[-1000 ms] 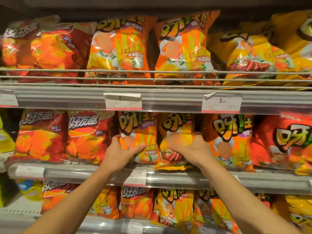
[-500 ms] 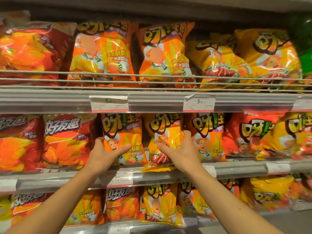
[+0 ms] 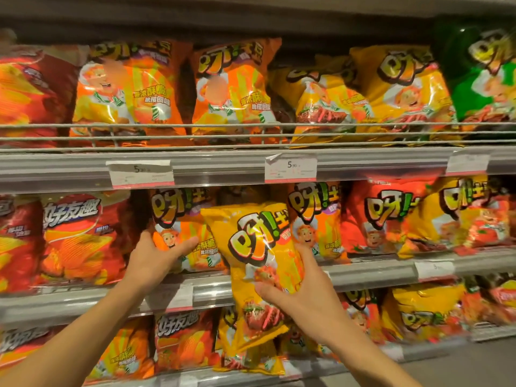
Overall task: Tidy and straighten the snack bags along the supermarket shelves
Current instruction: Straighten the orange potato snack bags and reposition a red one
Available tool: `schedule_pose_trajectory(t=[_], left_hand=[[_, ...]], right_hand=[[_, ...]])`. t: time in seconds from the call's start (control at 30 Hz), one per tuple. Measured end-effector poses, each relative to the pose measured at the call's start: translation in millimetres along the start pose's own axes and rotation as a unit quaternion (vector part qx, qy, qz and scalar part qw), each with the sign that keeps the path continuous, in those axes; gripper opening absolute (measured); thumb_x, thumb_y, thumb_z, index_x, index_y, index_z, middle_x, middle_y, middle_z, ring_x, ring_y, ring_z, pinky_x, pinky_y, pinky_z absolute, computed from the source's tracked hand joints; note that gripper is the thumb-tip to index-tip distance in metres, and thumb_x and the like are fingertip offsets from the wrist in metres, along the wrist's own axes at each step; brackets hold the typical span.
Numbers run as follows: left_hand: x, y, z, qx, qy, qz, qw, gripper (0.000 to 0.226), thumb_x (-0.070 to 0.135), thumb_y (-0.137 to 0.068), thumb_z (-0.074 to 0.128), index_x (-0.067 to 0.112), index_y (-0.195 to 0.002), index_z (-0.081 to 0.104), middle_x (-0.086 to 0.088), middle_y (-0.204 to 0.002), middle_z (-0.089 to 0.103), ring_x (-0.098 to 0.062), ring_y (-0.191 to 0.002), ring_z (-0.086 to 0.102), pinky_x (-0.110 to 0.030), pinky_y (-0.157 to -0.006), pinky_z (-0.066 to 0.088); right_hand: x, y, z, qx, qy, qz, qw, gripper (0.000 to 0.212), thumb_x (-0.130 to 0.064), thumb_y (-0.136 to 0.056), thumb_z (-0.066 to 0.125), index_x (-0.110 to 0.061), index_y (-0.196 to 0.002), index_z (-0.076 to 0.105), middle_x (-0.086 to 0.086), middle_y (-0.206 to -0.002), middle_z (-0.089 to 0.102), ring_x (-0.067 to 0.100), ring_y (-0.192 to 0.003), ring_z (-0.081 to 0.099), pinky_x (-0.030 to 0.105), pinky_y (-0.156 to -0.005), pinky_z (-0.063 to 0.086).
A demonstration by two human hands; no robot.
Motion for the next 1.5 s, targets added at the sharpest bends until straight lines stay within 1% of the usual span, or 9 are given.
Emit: schedule_pose_trajectory(t=[0.13,0.3,0.67,0.77,0.83,0.93,1.1,1.33,1.5], left_hand=[[21,9,38,-0.031,0.001,0.012,0.999,0.069,0.057,-0.058,0.088,0.015,-0.104,0.057,-0.002,-0.095,0.067,-0.022,-0.089,0.065,-0.035,-0.067,0.051],[48,12,80,-0.045,0.015,0.042,0.998,0.052,0.043,-0.071,0.080,0.018,-0.108,0.054,0.005,-0.094,0.066,-0.011,-0.084,0.062,-0.029,-0.066,0.048],[41,5,111,-0.143,-0.066,0.013,0.987,0.032,0.023,-0.090,0.066,-0.001,-0.111,0.059,-0.018,-0.108,0.068,-0.039,-0.103,0.063,-0.046,-0.089,0.052],[51,11,107,-0.155,-0.079,0.068,0.982,0.029,0.022,-0.089,0.068,0.009,-0.114,0.061,-0.007,-0.113,0.065,-0.030,-0.107,0.061,-0.037,-0.087,0.049],[57,20,94,-0.133,-0.097,0.107,0.981,0.005,0.024,-0.088,0.064,0.024,-0.085,0.060,0.003,-0.090,0.064,-0.029,-0.096,0.063,-0.028,-0.070,0.043],[49,33,56,-0.043,-0.109,0.144,0.983,0.035,0.022,-0.101,0.049,0.027,-0.066,0.047,0.007,-0.067,0.057,-0.028,-0.079,0.062,-0.032,-0.057,0.034],[25,78,14,0.025,-0.295,0.289,0.910,0.031,0.028,-0.104,0.038,0.021,-0.103,0.068,0.007,-0.100,0.063,-0.015,-0.093,0.060,-0.034,-0.082,0.050],[-14,104,19,-0.001,-0.481,0.343,0.807,0.074,0.048,-0.079,0.050,0.006,-0.140,0.049,-0.019,-0.136,0.057,-0.040,-0.127,0.049,-0.044,-0.114,0.020],[-24,103,27,-0.088,-0.508,0.266,0.815,0.075,0.057,-0.071,0.066,0.004,-0.123,0.065,-0.014,-0.117,0.065,-0.037,-0.111,0.062,-0.051,-0.102,0.049]], right_hand=[[10,10,-11,0.004,-0.024,0.016,1.000,0.074,-0.068,-0.061,0.084,-0.076,-0.112,0.032,-0.049,-0.115,0.056,-0.023,-0.104,0.055,0.005,-0.081,0.048],[19,12,-20,0.021,-0.032,0.029,0.999,0.094,-0.075,-0.050,0.083,-0.057,-0.130,0.036,-0.029,-0.116,0.068,-0.006,-0.106,0.064,0.032,-0.097,0.053],[15,14,-9,0.043,-0.029,0.026,0.998,0.085,-0.073,-0.049,0.081,-0.066,-0.120,0.033,-0.043,-0.111,0.062,-0.017,-0.101,0.060,0.005,-0.079,0.047],[7,12,3,0.044,-0.023,0.022,0.999,0.091,-0.073,-0.049,0.081,-0.059,-0.127,0.036,-0.032,-0.114,0.067,-0.009,-0.106,0.063,0.018,-0.090,0.052],[0,11,12,0.040,-0.015,0.022,0.999,0.093,-0.074,-0.048,0.079,-0.058,-0.128,0.035,-0.028,-0.116,0.068,-0.005,-0.108,0.063,0.027,-0.095,0.053],[-12,7,24,0.033,-0.019,0.022,0.999,0.095,-0.075,-0.048,0.079,-0.054,-0.132,0.037,-0.026,-0.115,0.069,-0.004,-0.107,0.064,0.029,-0.095,0.054],[-33,-5,49,0.037,-0.008,0.020,0.999,0.102,-0.079,-0.050,0.078,-0.047,-0.138,0.037,-0.019,-0.122,0.066,0.009,-0.116,0.061,0.040,-0.100,0.052],[-59,-46,101,0.059,0.033,0.014,0.998,0.099,-0.064,-0.066,0.084,-0.031,-0.146,0.036,-0.011,-0.130,0.060,0.019,-0.123,0.056,0.041,-0.102,0.048],[-71,-76,135,0.100,0.067,0.028,0.992,0.097,-0.066,-0.070,0.081,-0.022,-0.144,0.034,0.002,-0.132,0.060,0.028,-0.123,0.057,0.045,-0.097,0.051]])
Point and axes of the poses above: each hand's wrist, its own y-axis away from the middle knuckle, its own z-axis out of the palm, x = y × z, the point moved 9 cm from there along -y, towards the middle knuckle
